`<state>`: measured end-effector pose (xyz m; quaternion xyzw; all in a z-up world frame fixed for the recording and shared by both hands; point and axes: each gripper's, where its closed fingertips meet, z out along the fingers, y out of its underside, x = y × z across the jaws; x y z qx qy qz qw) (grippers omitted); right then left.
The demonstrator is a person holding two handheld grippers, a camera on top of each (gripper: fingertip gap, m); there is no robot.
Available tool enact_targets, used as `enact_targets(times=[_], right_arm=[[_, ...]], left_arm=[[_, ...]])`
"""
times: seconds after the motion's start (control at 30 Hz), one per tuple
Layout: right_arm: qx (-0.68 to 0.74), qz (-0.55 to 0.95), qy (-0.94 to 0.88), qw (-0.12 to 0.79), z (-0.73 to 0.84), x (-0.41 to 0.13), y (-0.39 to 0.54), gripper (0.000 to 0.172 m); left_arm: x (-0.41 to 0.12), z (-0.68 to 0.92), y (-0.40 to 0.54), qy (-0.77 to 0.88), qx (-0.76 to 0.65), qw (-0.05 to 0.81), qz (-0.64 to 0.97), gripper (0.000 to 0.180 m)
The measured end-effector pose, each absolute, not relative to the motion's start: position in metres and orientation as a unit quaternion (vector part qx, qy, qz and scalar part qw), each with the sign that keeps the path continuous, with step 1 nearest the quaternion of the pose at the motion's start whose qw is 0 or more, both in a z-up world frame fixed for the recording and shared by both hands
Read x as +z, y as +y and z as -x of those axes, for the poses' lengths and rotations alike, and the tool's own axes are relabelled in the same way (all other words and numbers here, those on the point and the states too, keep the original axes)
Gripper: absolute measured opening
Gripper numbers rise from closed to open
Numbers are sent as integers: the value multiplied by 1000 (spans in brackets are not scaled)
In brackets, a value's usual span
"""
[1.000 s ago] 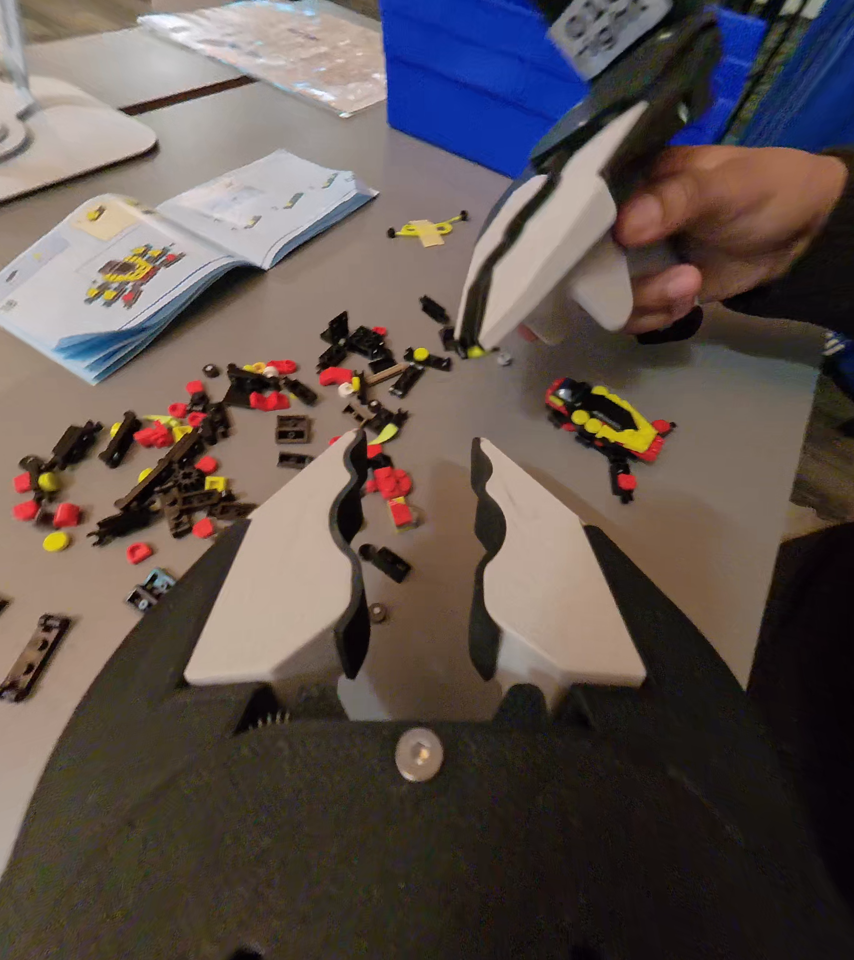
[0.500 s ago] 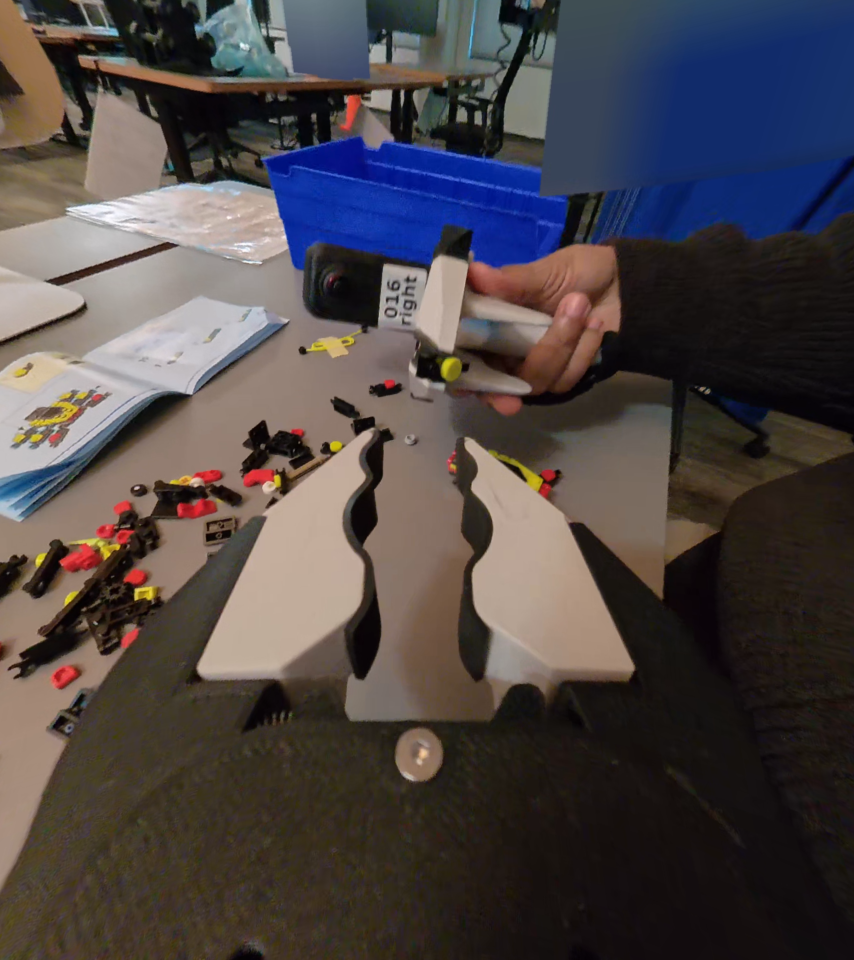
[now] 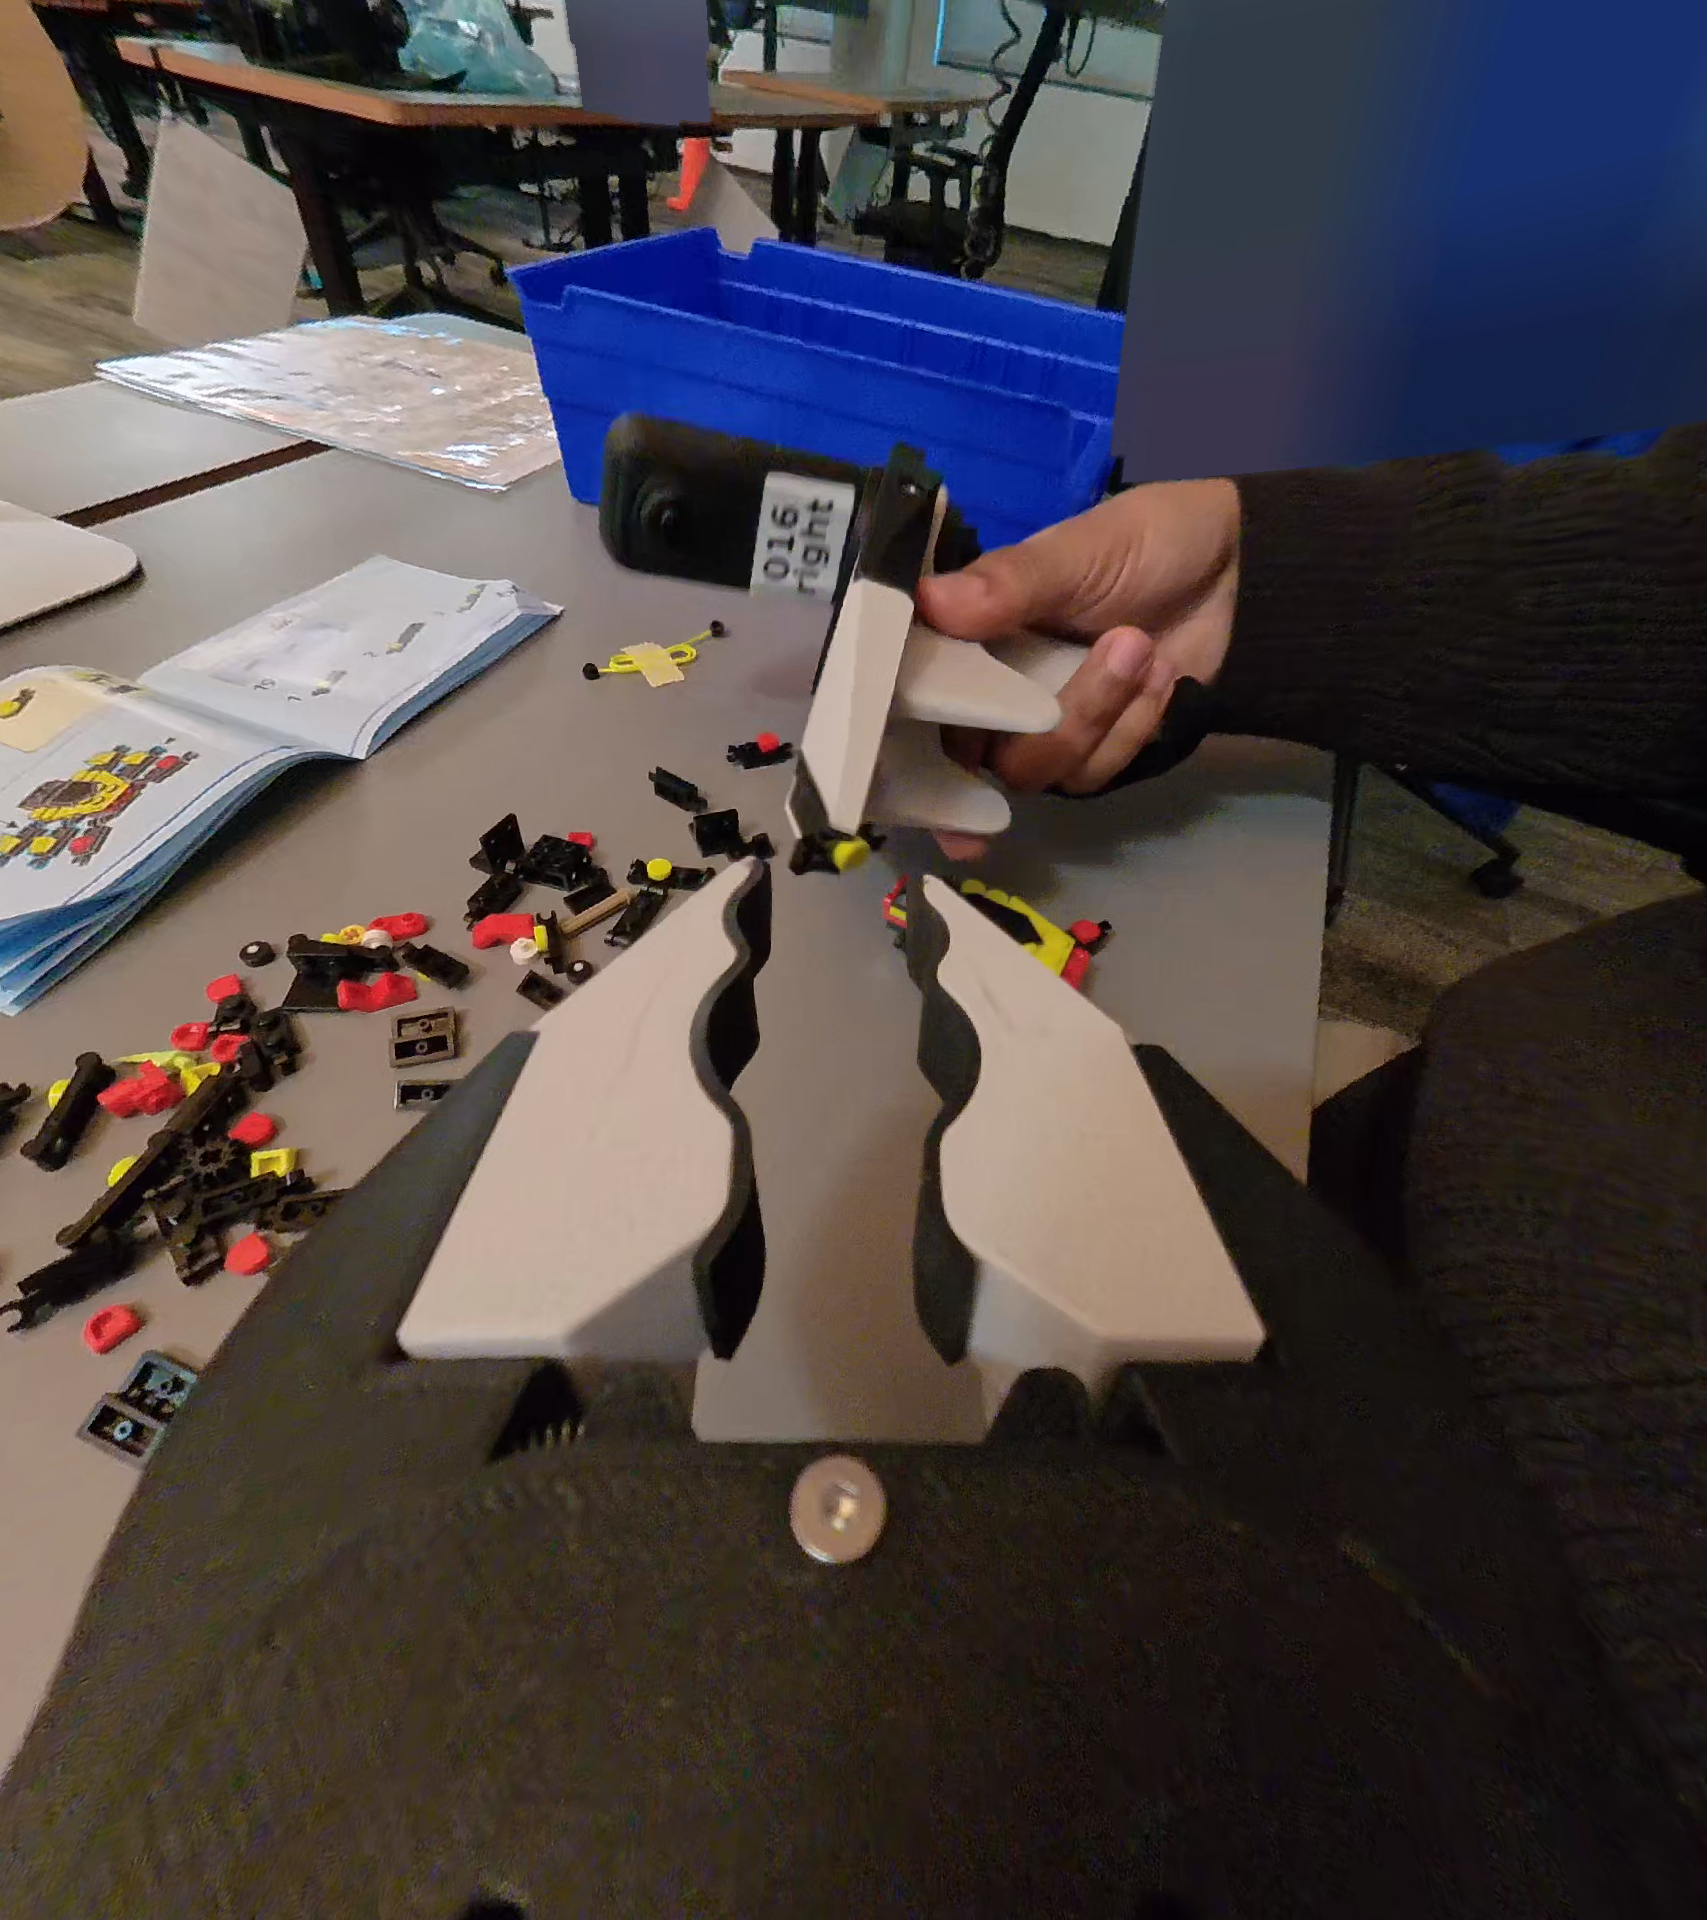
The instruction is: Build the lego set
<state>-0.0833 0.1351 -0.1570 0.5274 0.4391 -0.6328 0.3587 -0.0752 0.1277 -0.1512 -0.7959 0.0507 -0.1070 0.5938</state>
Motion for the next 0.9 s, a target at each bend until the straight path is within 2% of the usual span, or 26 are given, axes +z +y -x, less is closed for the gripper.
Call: enact_targets(times=[0.03, 0.17, 0.23, 0.33, 0.53, 0.67, 0.9], right_arm=[[-626, -540, 457, 328, 86, -163, 141, 6], [-558, -584, 577, 122, 99, -196, 180, 6], [-536, -576, 617, 20, 106, -197, 201, 6], [-523, -564, 634, -78, 113, -192, 223, 6], [-466, -572, 659, -145, 116, -209, 244, 6], [-441, -583, 652, -202, 123, -207, 258, 6], [-412, -577, 657, -256, 129, -212, 267, 6]], left_arm=[[-153, 76, 128, 52, -105, 591, 798, 23], [-163, 75, 127, 63, -102, 573, 811, 16], [-167, 72, 126, 71, -106, 565, 815, 13], [-172, 70, 126, 82, -106, 555, 821, 10], [-179, 66, 122, 100, -117, 542, 826, 0], [-180, 49, 115, 125, -182, 526, 821, 0], [-185, 42, 112, 145, -191, 515, 823, 0]])
